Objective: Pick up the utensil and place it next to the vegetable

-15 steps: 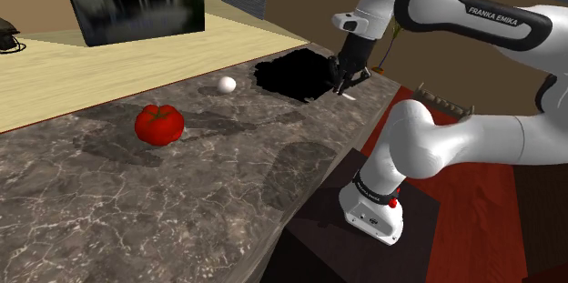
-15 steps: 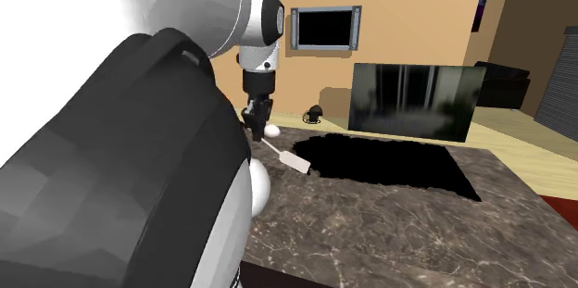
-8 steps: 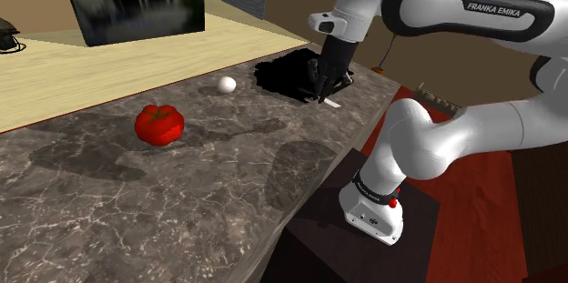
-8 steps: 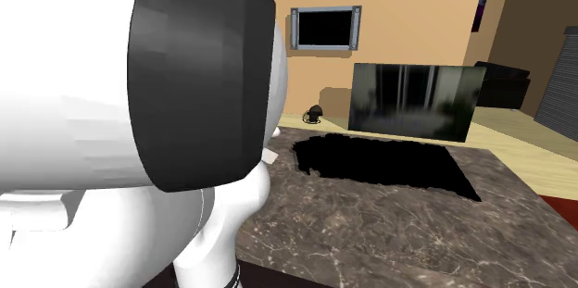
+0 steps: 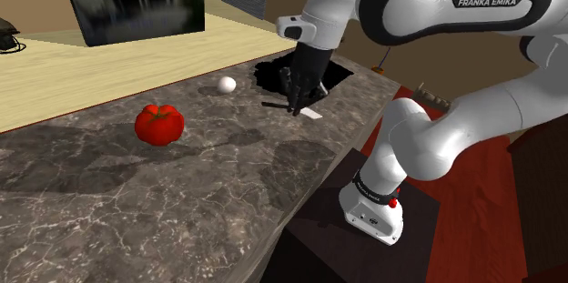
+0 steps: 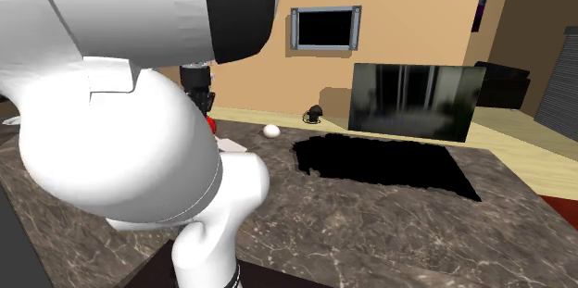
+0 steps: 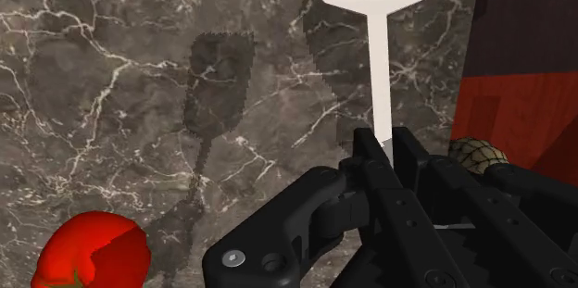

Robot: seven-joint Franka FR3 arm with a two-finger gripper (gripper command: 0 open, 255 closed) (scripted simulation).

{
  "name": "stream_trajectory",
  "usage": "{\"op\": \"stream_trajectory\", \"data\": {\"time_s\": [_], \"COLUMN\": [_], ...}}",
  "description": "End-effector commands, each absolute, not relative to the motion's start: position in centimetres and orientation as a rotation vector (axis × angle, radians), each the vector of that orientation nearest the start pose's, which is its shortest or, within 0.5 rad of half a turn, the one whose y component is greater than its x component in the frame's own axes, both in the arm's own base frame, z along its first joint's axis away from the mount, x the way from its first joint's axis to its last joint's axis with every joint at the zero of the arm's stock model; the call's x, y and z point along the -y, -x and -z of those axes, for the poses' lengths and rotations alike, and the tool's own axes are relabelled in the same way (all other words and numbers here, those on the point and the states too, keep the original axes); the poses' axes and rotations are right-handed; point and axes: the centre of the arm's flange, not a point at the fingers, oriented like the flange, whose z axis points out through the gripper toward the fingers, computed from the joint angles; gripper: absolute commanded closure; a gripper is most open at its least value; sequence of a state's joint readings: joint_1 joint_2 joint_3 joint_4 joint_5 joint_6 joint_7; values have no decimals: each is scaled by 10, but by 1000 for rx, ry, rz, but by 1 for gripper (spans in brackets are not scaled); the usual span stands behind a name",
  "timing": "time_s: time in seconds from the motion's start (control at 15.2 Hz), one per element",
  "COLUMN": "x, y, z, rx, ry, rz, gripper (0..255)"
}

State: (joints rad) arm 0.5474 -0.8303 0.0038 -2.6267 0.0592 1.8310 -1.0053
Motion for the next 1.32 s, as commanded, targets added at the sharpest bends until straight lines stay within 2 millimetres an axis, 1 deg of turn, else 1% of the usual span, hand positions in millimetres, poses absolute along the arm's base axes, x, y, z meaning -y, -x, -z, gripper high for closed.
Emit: {"op": "stream_trajectory", "data": {"time_s": [0.0,0.92,0.99,1.25], "x": [-193,-376,-396,-396], "y": [-262,-289,-292,-292], "z": [-499,-499,-499,-478], "rx": [2155,2155,2155,2155], "ry": [2220,2220,2220,2220], "rz": [73,73,73,73], "gripper": [255,255,255,255]}}
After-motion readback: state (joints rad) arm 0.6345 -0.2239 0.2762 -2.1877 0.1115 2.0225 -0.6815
